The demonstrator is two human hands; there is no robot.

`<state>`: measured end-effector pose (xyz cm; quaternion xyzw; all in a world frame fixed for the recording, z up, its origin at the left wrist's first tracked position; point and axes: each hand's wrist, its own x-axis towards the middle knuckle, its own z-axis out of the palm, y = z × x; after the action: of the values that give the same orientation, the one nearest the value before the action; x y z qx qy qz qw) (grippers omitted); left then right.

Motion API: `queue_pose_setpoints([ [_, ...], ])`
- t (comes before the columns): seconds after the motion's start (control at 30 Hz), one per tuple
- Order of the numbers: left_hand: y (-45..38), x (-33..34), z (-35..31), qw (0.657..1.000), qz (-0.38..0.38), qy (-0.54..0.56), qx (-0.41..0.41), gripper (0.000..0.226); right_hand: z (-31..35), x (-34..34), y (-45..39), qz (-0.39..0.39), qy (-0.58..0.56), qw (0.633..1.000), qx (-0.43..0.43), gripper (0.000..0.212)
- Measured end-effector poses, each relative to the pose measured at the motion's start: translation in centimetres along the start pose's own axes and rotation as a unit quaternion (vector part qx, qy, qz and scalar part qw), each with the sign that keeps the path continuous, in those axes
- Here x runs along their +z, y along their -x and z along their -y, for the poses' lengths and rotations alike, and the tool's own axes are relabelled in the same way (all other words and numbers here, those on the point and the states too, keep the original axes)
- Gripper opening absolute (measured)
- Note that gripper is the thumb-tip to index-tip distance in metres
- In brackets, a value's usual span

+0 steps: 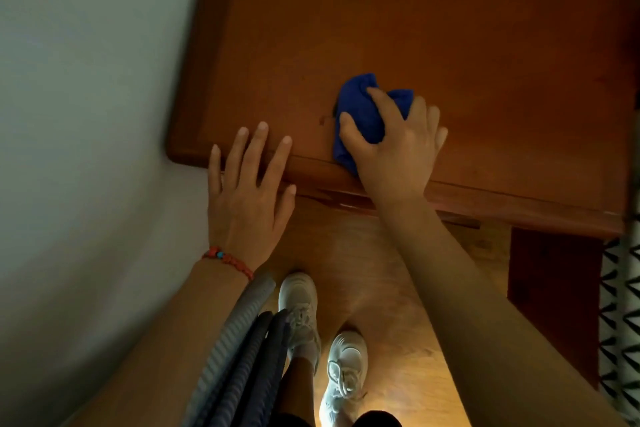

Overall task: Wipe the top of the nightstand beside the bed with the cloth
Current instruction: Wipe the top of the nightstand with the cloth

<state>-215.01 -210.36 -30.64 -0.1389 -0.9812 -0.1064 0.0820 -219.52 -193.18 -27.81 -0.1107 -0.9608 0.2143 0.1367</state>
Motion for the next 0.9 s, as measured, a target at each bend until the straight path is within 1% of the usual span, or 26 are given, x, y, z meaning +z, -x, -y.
queue_pose_setpoints([
  [0.13, 0.3, 0.1, -0.1, 1.0, -0.008, 0.01, -0.007, 0.05, -0.8, -0.4, 1.7, -0.006, 0.015, 1.0, -0.011, 0.049],
  [0.27, 0.2, -0.4, 0.4, 1.0, -0.003, 0.021, 0.006, 0.049, 0.2, -0.5, 2.7, -0.016, 0.016, 1.0, 0.021, 0.049],
  [0.3, 0.2, -0.5, 0.6, 1.0, -0.002, 0.024, 0.01, 0.048, 1.1, -0.2, 2.6, -0.011, 0.014, 1.0, 0.012, 0.049],
  [0.37, 0.2, -0.7, 0.9, 1.0, -0.001, 0.026, 0.01, 0.048, 2.4, 0.4, 2.4, 0.009, 0.014, 0.999, -0.037, 0.049],
  [0.43, 0.3, -1.0, 1.3, 1.0, 0.003, 0.028, -0.014, 0.049, 2.3, 0.5, 2.3, 0.02, 0.015, 0.997, -0.072, 0.049],
  [0.47, 0.2, -1.1, 1.6, 0.999, 0.005, 0.033, -0.025, 0.049, 1.7, 0.3, 2.4, 0.019, 0.018, 0.997, -0.071, 0.049],
  [0.6, 0.0, -1.4, 2.5, 0.999, 0.002, 0.042, -0.028, 0.049, 0.9, -0.3, 3.5, -0.018, 0.014, 0.999, 0.028, 0.048],
  [0.63, 0.0, -1.4, 2.5, 0.999, -0.001, 0.04, -0.028, 0.049, 1.4, 0.0, 3.5, -0.018, 0.011, 0.999, 0.034, 0.048],
  [0.7, 0.0, -1.4, 2.1, 0.999, -0.006, 0.038, -0.039, 0.048, 2.6, 0.6, 3.2, 0.005, 0.009, 1.0, -0.01, 0.048],
  [0.77, -0.2, -1.4, 1.6, 0.998, -0.005, 0.041, -0.052, 0.048, 2.7, 0.8, 2.8, 0.031, 0.015, 0.997, -0.063, 0.047],
  [0.8, -0.4, -1.5, 1.3, 0.998, -0.004, 0.042, -0.053, 0.048, 2.5, 0.7, 2.4, 0.036, 0.016, 0.996, -0.076, 0.047],
  [0.83, -0.7, -1.6, 1.0, 0.998, -0.005, 0.043, -0.05, 0.048, 2.3, 0.7, 1.7, 0.037, 0.016, 0.996, -0.078, 0.047],
  [0.9, -1.3, -1.7, 0.6, 0.998, -0.01, 0.046, -0.039, 0.047, 2.1, 1.0, -0.7, 0.033, 0.01, 0.999, -0.04, 0.048],
])
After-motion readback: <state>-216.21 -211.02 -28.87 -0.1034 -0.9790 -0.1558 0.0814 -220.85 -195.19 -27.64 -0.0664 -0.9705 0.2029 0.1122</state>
